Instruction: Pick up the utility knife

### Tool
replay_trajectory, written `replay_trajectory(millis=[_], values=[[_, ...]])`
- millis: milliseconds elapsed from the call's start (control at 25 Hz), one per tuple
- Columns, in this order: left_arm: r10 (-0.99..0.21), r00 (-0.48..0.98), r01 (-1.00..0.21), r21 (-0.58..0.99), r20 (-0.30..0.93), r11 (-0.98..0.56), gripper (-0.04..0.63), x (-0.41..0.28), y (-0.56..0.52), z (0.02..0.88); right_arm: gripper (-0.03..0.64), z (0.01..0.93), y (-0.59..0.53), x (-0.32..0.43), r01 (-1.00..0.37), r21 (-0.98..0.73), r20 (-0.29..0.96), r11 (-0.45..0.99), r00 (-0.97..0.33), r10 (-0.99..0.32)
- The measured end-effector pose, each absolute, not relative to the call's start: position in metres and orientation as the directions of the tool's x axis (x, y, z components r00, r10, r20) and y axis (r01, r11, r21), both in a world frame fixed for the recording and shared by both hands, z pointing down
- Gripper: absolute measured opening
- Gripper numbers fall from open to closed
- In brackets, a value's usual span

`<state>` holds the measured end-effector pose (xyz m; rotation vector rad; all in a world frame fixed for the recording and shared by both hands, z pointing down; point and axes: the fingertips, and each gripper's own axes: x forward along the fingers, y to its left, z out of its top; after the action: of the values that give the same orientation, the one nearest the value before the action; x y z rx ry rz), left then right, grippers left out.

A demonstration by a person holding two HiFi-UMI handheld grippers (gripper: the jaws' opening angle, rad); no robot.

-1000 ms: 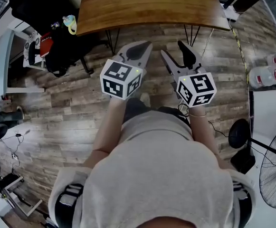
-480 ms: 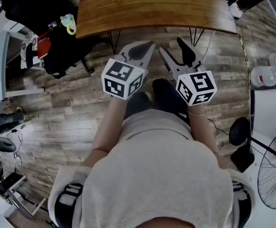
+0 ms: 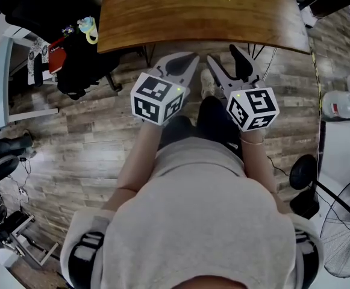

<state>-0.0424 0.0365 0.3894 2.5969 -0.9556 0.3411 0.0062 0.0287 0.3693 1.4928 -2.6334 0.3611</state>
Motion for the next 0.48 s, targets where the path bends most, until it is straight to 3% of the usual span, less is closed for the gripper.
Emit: replay_trajectory(millis=[480], values=[[-0.621, 0.716, -0.696, 0.251, 0.32, -0.673, 0.014, -0.012, -0.091, 0.382, 0.271, 0.369, -0.1, 0.034, -0.82, -0.146, 0.213, 0.554, -0.572, -0.792]])
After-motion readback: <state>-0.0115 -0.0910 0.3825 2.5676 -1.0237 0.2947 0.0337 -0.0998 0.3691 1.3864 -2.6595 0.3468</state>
